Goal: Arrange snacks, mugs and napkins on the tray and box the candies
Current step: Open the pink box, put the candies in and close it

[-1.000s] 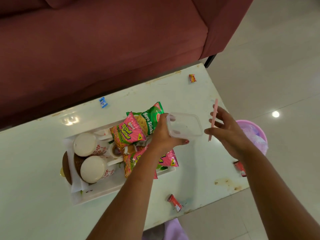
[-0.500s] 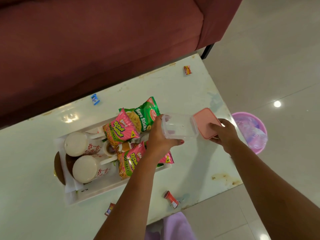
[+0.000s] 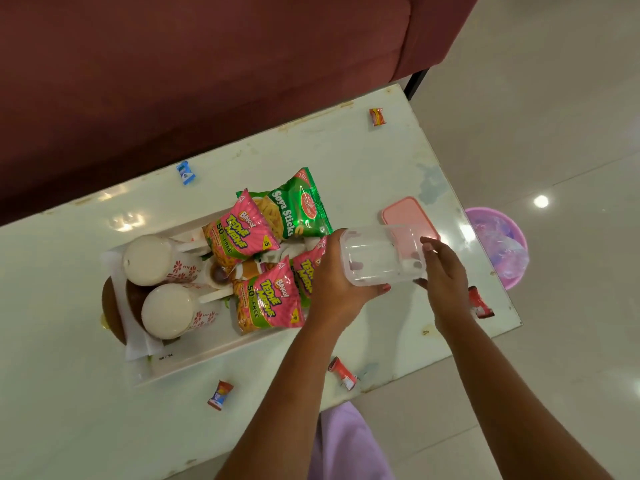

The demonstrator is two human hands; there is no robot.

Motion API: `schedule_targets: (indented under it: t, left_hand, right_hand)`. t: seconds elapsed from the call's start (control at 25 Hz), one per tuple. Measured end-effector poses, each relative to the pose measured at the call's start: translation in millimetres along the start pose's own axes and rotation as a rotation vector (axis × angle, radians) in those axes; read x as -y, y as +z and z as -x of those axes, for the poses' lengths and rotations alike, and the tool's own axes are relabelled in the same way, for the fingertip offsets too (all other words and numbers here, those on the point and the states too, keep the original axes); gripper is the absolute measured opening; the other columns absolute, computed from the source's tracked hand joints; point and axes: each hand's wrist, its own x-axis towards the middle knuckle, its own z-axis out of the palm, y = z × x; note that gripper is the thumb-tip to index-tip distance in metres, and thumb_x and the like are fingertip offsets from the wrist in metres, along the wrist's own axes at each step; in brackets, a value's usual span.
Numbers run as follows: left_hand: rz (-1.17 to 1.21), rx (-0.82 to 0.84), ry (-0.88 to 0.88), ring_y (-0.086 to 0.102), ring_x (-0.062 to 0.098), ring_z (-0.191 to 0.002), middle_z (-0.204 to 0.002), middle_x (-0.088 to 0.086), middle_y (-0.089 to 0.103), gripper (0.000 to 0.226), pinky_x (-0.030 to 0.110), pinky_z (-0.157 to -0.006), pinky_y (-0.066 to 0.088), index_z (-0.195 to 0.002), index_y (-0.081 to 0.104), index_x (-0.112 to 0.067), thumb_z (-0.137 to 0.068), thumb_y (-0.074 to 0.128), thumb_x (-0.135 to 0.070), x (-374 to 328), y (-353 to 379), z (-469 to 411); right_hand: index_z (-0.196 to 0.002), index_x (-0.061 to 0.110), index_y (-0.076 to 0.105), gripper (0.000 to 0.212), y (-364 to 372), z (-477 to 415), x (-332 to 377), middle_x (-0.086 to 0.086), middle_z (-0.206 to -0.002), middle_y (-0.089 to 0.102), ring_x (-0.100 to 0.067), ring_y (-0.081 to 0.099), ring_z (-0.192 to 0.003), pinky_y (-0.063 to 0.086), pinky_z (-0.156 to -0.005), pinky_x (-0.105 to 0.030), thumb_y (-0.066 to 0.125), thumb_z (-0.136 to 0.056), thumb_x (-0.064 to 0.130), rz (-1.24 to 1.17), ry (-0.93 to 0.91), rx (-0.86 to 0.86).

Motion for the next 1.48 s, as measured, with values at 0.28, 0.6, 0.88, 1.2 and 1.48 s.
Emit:
schedule_targets:
  t: [0.28,0.6,0.88,1.2,1.48]
  left_hand:
    - [-0.012,0.071,-0.014,0.056,0.011,-0.1,-0.111,-0.022,0.05,0.085,0.024,-0.078,0.054,-0.127,0.039,-0.023,-0.058,0.087,-0.01,32,10,57]
    - [-0.188,-0.047,0.016,0.055,0.005,-0.108,-0.121,-0.009,0.059,0.081,0.002,-0.081,0.041,-0.125,0.043,-0.027,-0.057,0.088,-0.029,72,-32,121]
    - [-0.303,-0.282,-0.169,0.05,0.027,-0.114,-0.124,0.006,0.055,0.09,0.037,-0.093,0.047,-0.128,0.042,-0.015,-0.053,0.09,-0.022,133,-83,174]
    - [-0.558,-0.261,-0.202,0.042,0.031,-0.12,-0.135,0.004,0.048,0.094,0.037,-0.089,0.041,-0.133,0.037,-0.017,-0.055,0.088,-0.032,149,-93,162]
    - [-0.684,-0.423,-0.31,0.04,0.032,-0.122,-0.138,0.007,0.046,0.081,0.045,-0.089,0.044,-0.137,0.038,-0.017,-0.067,0.079,-0.018,157,-120,186]
  right_hand:
    - [-0.11,0.026,0.067,0.031,-25,62,3,-0.002,-0.104,0.071,-0.018,0.067,-0.092,0.055,-0.067,-0.027,0.047,-0.094,0.043,-0.112,0.126,0.181]
    - [-0.103,0.022,0.068,0.022,9,108,-36,-0.006,-0.104,0.07,-0.022,0.067,-0.094,0.057,-0.068,-0.028,0.047,-0.096,0.021,-0.059,0.176,0.251]
    - [-0.126,0.032,0.05,0.05,50,157,-100,0.001,-0.128,0.048,-0.022,0.051,-0.11,0.051,-0.088,-0.038,0.07,-0.08,0.033,0.775,-0.145,0.411]
    - [-0.109,0.018,0.049,0.017,66,149,-105,-0.01,-0.103,0.057,-0.032,0.058,-0.094,0.054,-0.07,-0.042,0.045,-0.093,0.012,0.993,-0.286,0.303]
    - [-0.104,0.018,0.049,0.019,86,169,-57,-0.007,-0.091,0.068,-0.025,0.062,-0.083,0.049,-0.066,-0.032,0.06,-0.089,0.019,0.527,-0.373,0.258]
